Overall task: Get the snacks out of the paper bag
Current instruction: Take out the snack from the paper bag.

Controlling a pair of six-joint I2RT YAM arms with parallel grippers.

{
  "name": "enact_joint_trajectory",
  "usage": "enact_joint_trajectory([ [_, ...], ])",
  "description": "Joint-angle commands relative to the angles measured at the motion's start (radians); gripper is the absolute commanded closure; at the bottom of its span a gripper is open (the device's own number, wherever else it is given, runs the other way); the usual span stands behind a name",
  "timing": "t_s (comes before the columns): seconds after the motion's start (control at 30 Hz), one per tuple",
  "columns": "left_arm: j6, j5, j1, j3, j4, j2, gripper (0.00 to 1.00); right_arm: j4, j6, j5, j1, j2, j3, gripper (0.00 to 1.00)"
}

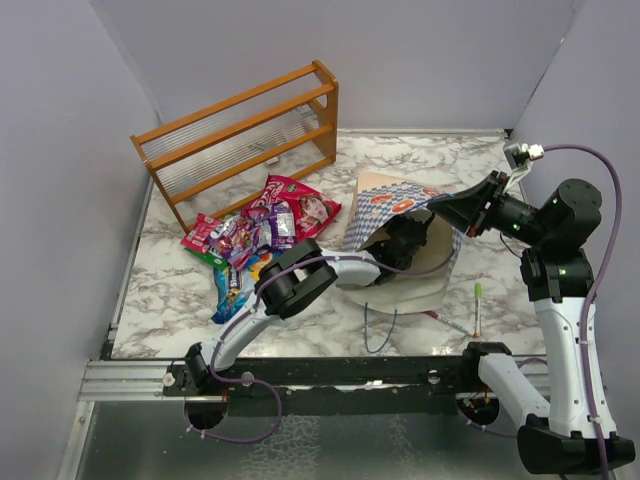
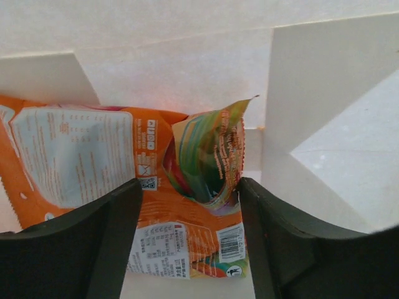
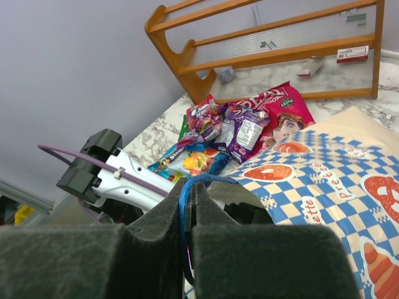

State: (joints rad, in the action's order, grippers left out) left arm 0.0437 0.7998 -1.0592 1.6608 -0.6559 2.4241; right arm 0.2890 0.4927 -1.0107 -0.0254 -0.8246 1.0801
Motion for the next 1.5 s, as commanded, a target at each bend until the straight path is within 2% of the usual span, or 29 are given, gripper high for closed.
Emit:
enact_joint_trajectory([
  [0.0,-0.038,0.06,0.061,-0.04,-0.005,0.017,0.39,0.01,-0.005,-0.025,0.004,0.018,0.061,0.99],
  [0.07,-0.055,0.05,0.071,-0.056,-0.021,0.009,0.49,0.007,-0.002,-0.025,0.004,0.015,0.056,0.99],
  [0.17,-0.078,0.048,0.084,-0.081,-0.048,-0.009,0.73,-0.002,0.004,-0.021,0.004,0.016,0.053,0.99],
  [0.2,-0.081,0.04,0.086,-0.09,-0.058,-0.015,0.78,-0.004,0.004,-0.018,0.003,0.015,0.054,0.99],
  [0.3,-0.088,-0.004,0.092,-0.13,-0.083,-0.042,0.88,0.002,-0.005,-0.011,0.004,0.01,0.061,0.99],
  [0.47,-0.028,-0.146,0.086,-0.218,-0.06,-0.15,0.99,-0.015,-0.011,0.019,0.004,0.003,0.041,0.99],
  [0.67,0.025,-0.518,0.029,-0.392,0.006,-0.353,1.0,-0.062,-0.009,0.087,0.004,-0.029,0.029,0.99],
  [0.93,0.077,-0.885,-0.064,-0.56,0.259,-0.7,1.0,-0.053,-0.02,0.24,0.004,-0.107,0.069,0.99],
  [1.13,0.093,-0.985,-0.11,-0.61,0.5,-0.975,1.0,-0.054,-0.024,0.273,0.004,-0.147,0.095,0.99],
  [1.27,0.124,-1.037,-0.114,-0.585,0.689,-1.161,1.0,-0.023,-0.04,0.325,0.004,-0.164,0.126,0.99],
  [1.37,0.141,-1.013,-0.113,-0.535,0.813,-1.302,1.0,-0.001,-0.023,0.341,0.004,-0.18,0.151,0.99],
  [1.47,0.15,-0.904,-0.113,-0.483,0.888,-1.453,1.0,0.001,0.031,0.271,0.004,-0.199,0.172,0.99],
])
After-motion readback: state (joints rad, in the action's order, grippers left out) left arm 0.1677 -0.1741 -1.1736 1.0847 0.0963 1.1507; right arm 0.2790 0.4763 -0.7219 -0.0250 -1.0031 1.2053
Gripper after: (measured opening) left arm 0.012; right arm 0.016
